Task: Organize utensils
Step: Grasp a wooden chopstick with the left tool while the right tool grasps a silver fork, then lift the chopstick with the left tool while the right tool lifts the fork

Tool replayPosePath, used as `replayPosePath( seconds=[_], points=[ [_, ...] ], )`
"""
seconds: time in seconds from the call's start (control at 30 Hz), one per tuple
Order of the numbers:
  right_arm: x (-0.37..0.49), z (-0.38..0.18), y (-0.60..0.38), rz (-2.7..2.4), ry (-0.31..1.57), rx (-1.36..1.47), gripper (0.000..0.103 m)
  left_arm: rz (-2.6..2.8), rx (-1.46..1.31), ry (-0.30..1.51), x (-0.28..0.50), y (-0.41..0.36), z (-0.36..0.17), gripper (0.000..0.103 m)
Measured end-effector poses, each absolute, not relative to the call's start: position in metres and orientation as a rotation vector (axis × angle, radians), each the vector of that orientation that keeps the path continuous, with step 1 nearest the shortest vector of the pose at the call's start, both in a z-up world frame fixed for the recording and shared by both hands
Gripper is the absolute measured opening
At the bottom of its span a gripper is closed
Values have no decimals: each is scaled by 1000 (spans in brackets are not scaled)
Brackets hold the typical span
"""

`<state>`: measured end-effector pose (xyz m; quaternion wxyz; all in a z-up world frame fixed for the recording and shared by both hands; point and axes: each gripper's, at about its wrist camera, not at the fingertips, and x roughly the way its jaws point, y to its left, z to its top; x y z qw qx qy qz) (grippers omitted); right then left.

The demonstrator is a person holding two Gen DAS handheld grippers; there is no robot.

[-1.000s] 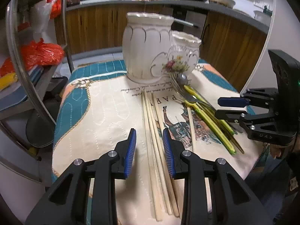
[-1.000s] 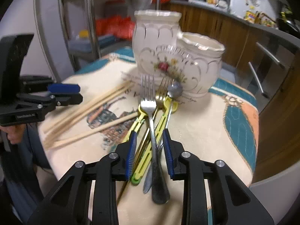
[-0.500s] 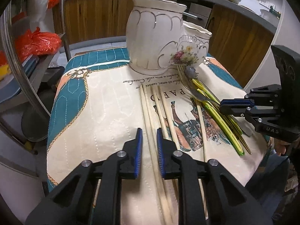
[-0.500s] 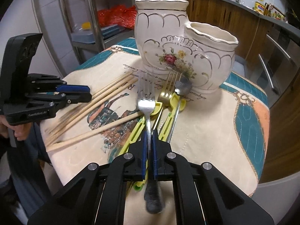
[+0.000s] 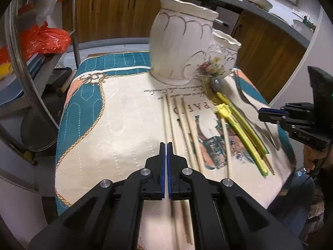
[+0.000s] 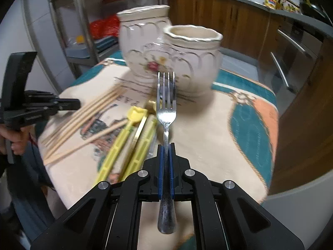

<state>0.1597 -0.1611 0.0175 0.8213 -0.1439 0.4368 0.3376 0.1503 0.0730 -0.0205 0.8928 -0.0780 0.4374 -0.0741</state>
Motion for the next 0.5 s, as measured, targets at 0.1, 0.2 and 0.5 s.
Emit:
replayPosePath(
  seconds=[0.1, 0.2, 0.5],
  points=[
    [162, 12, -163, 704, 955, -326, 6, -167, -141, 917, 152, 68, -19, 1],
    [167, 7, -165, 701, 984, -337, 6, -166, -106, 943, 157, 63, -22, 1],
    [190, 6, -152, 732, 1101, -386, 8, -184, -11, 1022, 174, 55, -19, 3]
  ],
)
